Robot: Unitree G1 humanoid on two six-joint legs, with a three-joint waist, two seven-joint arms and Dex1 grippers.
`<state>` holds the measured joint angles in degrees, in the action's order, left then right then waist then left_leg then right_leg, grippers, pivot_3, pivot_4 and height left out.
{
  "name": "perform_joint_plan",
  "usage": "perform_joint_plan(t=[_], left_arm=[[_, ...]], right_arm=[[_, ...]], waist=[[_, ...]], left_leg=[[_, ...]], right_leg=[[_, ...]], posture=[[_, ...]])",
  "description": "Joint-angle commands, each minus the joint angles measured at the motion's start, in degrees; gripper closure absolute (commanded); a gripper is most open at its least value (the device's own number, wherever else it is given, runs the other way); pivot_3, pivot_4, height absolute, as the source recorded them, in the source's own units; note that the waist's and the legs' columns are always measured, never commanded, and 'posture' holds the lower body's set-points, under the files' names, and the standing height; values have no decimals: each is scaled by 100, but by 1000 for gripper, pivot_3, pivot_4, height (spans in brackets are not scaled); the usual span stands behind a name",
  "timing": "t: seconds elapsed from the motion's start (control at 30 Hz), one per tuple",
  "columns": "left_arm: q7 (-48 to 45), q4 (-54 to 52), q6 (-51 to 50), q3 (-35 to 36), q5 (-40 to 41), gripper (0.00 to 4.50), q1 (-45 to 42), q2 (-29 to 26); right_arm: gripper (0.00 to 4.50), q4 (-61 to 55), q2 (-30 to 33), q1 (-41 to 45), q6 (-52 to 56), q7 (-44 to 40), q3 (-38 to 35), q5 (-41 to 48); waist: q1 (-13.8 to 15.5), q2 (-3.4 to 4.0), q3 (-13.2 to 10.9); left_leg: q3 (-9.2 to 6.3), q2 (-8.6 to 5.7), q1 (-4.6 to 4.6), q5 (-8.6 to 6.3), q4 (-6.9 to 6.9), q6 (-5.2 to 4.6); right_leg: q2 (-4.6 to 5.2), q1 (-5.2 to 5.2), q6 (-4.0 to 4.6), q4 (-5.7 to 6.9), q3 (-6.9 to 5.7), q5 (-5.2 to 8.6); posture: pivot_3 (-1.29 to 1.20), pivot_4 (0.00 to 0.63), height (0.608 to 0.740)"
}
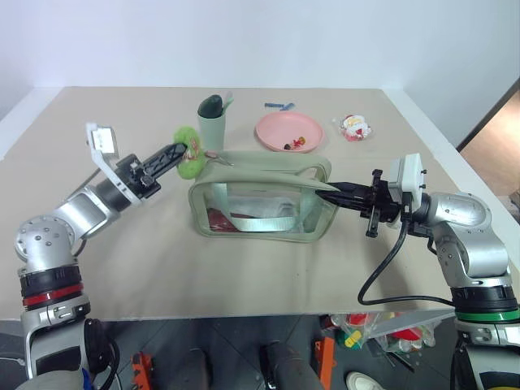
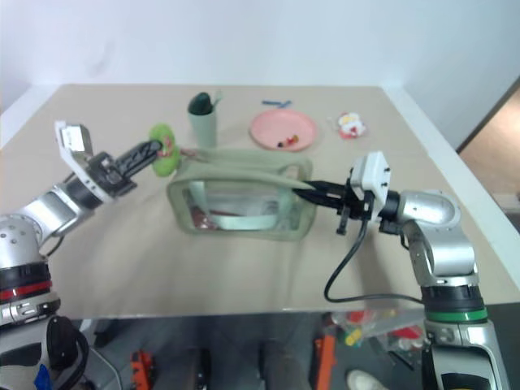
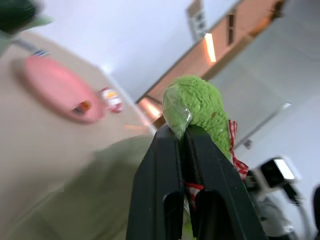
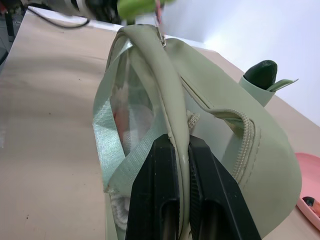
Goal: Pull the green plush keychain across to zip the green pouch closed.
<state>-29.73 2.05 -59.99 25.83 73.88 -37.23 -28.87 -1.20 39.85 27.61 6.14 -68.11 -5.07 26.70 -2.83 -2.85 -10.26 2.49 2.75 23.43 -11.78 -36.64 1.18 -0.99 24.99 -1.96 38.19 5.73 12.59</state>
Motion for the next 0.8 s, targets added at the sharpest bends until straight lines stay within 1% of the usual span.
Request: perform_joint_plan(t=[0.03, 0.13, 0.27, 0.4, 0.5, 0.53, 0.57, 0.67, 0.8], left_arm=[[177, -355, 59, 35, 271, 4474, -598, -130], [128, -420, 31, -383, 65, 4474, -924, -37], [-275, -318, 278, -1453, -776, 4474, -1207, 319], [-788, -207, 513, -2154, -1604, 4474, -1235, 251], [-1107, -122, 670, -2444, -2071, 4474, -1224, 151], [-1130, -49, 716, -2453, -2180, 4143, -1246, 149], [-1147, 18, 761, -2447, -2292, 3937, -1284, 126], [-1290, 54, 798, -2403, -2479, 3053, -1369, 22], [-1670, -223, 787, -2488, -2716, 1630, -1481, -405]], right_arm=[[4500, -72, 59, 65, -118, -13, -110, 14], [4500, 12, 44, 101, -167, -36, -83, -18], [4500, 139, -6, 171, -262, -17, -45, -80], [4500, 99, -49, 136, -289, 26, -36, -101], [4500, 60, -66, 85, -304, 47, -44, -109], [4500, 45, -68, 66, -307, 55, -46, -110], [4500, 30, -72, 47, -315, 69, -50, -113], [4500, 1, -72, 18, -324, 104, -43, -110], [4500, -12, -69, -9, -337, 119, -34, -106]], waist=[[0, 0, 0], [-2, 1, 0], [11, 1, 0], [3, 2, 0], [-14, 4, -1], [-12, 5, -1], [-10, 6, -1], [-4, 5, -1], [-9, 6, -1]], left_leg=[[-1, 0, 0, 3, -1, 4], [-3, -4, -6, 4, -1, 7], [-9, -4, -5, 5, 1, 8], [-13, -11, -4, 9, 0, 15], [-11, -9, -5, 9, 6, 15], [-14, -8, -5, 9, 8, 15], [-17, -8, -5, 9, 9, 15], [-21, -8, -4, 9, 8, 15], [-17, -9, -5, 9, 6, 15]], right_leg=[[0, 0, -1, 0, -1, -1], [0, -8, -1, 0, 1, -2], [-1, -7, -1, 0, -4, -2], [2, -12, -1, -2, -4, -2], [-3, -3, -1, -1, 4, -2], [-3, -3, 0, 0, 0, -1], [-4, -3, 1, 0, -2, -1], [-3, -6, 1, 0, -7, -1], [-2, -6, 1, -1, -2, -1]], posture=[[0, 150, 740], [0, 150, 740], [0, 150, 740], [0, 150, 740], [0, 150, 740], [0, 150, 740], [0, 150, 740], [0, 150, 740], [0, 150, 740]])
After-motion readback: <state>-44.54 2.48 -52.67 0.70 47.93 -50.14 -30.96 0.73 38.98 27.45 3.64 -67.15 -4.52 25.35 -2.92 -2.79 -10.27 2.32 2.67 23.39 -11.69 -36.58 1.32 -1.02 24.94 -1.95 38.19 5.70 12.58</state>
